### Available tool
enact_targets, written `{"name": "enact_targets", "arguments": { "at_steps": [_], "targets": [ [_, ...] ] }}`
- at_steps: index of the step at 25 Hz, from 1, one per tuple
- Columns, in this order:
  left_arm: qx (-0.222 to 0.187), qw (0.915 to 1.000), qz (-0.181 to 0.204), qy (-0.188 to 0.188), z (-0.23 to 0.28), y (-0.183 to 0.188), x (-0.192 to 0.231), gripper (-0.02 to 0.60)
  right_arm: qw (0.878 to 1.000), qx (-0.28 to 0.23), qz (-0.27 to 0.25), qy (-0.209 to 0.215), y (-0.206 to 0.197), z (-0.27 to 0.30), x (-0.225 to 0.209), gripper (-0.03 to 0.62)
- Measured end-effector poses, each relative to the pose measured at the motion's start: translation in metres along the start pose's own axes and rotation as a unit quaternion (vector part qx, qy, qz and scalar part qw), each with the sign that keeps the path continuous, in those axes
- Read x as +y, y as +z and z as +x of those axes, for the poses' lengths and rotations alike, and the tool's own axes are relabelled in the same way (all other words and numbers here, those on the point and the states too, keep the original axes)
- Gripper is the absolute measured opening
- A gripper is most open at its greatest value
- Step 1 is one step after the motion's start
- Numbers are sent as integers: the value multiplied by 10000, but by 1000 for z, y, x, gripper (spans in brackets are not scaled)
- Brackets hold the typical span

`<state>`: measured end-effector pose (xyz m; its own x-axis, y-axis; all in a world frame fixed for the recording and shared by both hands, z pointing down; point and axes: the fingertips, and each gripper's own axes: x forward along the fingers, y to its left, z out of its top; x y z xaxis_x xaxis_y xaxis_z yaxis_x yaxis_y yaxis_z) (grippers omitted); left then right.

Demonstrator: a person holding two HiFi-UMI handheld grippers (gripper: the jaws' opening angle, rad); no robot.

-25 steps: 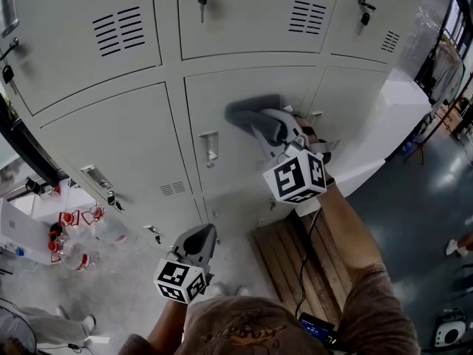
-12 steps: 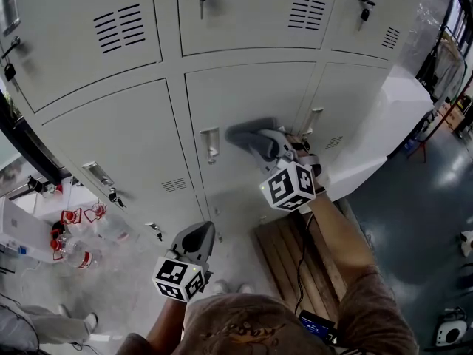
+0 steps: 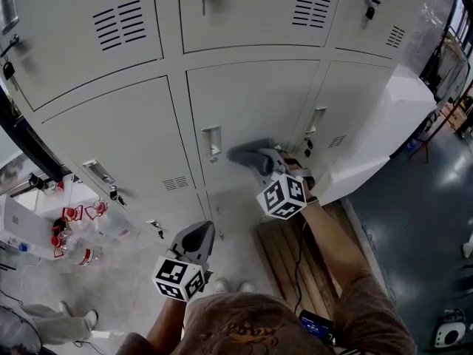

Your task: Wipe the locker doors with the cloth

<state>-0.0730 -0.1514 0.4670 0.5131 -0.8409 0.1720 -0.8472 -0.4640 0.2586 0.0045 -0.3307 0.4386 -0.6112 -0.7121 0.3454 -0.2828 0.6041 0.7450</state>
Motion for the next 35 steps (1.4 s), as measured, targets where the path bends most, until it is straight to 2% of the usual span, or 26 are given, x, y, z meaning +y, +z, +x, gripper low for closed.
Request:
{"name": "enact_targets", "arguments": {
  "at_steps": [18,21,27,35],
  "targets": [
    [28,9999,-26,138,-3,-4,5,0,9945,627,200,810,-56,33,75,34],
    [54,9998,-59,176,-6,-5,7,0,9928,769,99,911,-66,38,84,34],
    [17,9997,-54,229,-9,-5,9,0,9914,902,134,941,-76,41,98,34],
    [112,9997,-94,215,-10,-9,10,0,9916,908,148,910,-70,29,96,34]
  ]
}}
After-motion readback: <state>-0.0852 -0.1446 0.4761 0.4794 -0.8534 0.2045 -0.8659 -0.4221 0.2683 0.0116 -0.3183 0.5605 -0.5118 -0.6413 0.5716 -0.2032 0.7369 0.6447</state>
